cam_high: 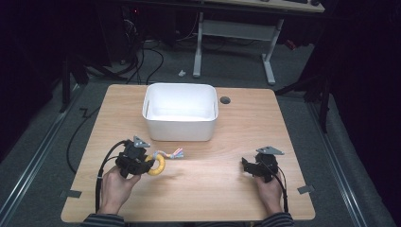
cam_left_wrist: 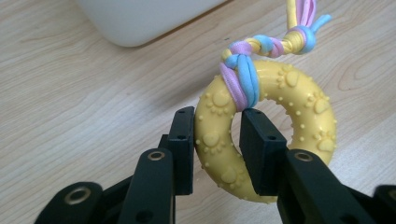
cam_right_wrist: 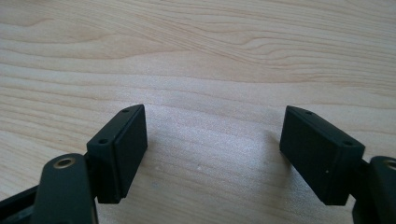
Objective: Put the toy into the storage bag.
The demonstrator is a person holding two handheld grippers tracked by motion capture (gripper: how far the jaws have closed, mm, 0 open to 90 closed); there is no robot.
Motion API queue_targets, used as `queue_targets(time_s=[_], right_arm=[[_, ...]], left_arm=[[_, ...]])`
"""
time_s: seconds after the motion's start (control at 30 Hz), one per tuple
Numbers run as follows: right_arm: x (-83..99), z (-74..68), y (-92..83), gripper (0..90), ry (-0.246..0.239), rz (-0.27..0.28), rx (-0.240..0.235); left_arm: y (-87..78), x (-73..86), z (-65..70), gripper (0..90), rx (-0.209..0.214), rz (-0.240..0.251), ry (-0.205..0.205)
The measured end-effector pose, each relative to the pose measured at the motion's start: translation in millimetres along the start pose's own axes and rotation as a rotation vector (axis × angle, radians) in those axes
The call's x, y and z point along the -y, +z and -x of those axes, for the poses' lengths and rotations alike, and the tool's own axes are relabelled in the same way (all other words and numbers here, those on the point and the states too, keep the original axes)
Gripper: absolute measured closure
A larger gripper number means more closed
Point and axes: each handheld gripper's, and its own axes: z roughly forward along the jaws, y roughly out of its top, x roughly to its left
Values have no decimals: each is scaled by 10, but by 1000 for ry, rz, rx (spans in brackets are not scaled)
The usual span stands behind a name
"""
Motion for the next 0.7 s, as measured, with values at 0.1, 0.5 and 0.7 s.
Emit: queue_targets(time_s=[0.1, 0.5, 0.7], right_arm=[[1, 0, 0, 232, -1, 0, 0], [1, 0, 0, 232, -1, 0, 0], [1, 1, 0, 232, -2, 0, -2]], left_arm=[[-63, 27, -34, 665, -10, 15, -12], [-360, 79, -166, 665, -69, 43, -64], [-470, 71, -216, 665, -78, 55, -83]])
